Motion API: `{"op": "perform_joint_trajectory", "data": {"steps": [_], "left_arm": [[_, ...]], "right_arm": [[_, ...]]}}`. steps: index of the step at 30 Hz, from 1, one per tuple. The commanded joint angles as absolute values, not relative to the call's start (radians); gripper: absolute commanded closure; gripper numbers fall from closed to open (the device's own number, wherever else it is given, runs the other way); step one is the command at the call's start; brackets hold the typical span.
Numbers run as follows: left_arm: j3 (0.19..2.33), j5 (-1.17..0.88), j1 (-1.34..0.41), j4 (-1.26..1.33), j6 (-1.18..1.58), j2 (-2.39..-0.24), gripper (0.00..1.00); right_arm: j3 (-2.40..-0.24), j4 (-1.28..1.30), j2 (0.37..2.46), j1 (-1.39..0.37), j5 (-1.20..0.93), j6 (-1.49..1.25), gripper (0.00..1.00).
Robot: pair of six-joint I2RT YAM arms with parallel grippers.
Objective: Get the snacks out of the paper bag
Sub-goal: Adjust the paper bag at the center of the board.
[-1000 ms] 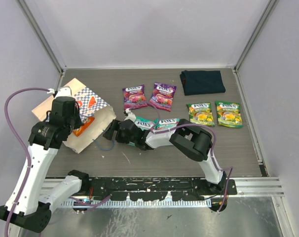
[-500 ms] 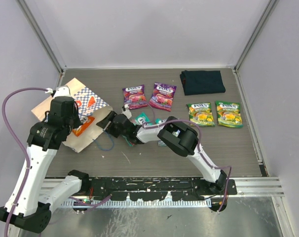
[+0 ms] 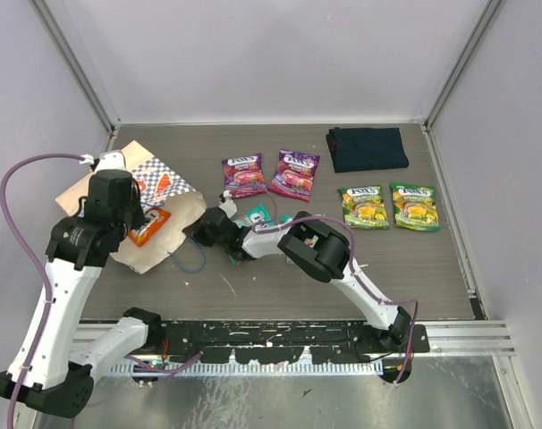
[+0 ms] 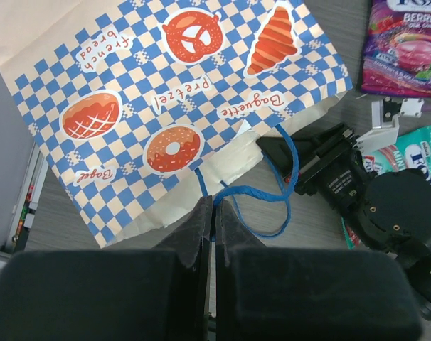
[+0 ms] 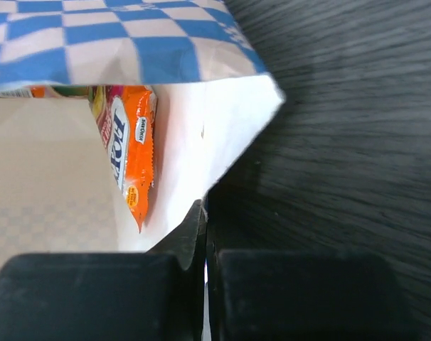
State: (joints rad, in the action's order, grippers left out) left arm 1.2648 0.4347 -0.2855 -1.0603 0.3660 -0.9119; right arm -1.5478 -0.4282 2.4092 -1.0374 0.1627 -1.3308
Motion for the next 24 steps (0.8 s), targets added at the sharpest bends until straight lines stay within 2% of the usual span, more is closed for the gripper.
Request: {"op": "perform_joint_trajectory", "data": {"steps": [1, 6, 9, 12, 15, 20, 22, 24], "left_arm": [[1.360, 0.406, -0.281, -1.092, 0.389, -0.854, 1.00], [1.325, 0.241, -0.281, -1.117, 0.442, -0.769, 1.00], [1.270, 0.277, -0.281, -1.081, 0.429, -0.764, 1.00], [1.216, 0.344, -0.281, -0.969, 0.377, -0.842, 1.00], [1.248, 0.454, -0.266, -0.916, 0.326, -0.998, 1.00], [1.363, 0.272, 0.009, -0.904, 0.310, -1.137, 1.00], [1.410, 0.257, 0.020, -0.938, 0.311, -1.156, 1.00], [1.414, 0.188, 0.017, -0.967, 0.330, -1.138, 1.00]], "right_arm": [[-1.463, -0.426, 2.302, -1.059, 0.179, -1.268, 0.99], [-1.221, -0.438, 2.127, -1.077, 0.208, -1.331, 0.99], [-1.176, -0.443, 2.091, -1.083, 0.260, -1.361, 0.99], [-1.274, -0.439, 2.163, -1.079, 0.252, -1.352, 0.99], [-1.463, -0.427, 2.291, -1.071, 0.227, -1.329, 0.99], [-1.813, -0.350, 2.496, -1.053, 0.169, -1.292, 0.99], [-1.842, -0.341, 2.509, -1.046, 0.150, -1.278, 0.99], [-1.769, -0.363, 2.458, -1.046, 0.153, -1.260, 0.99]]}}
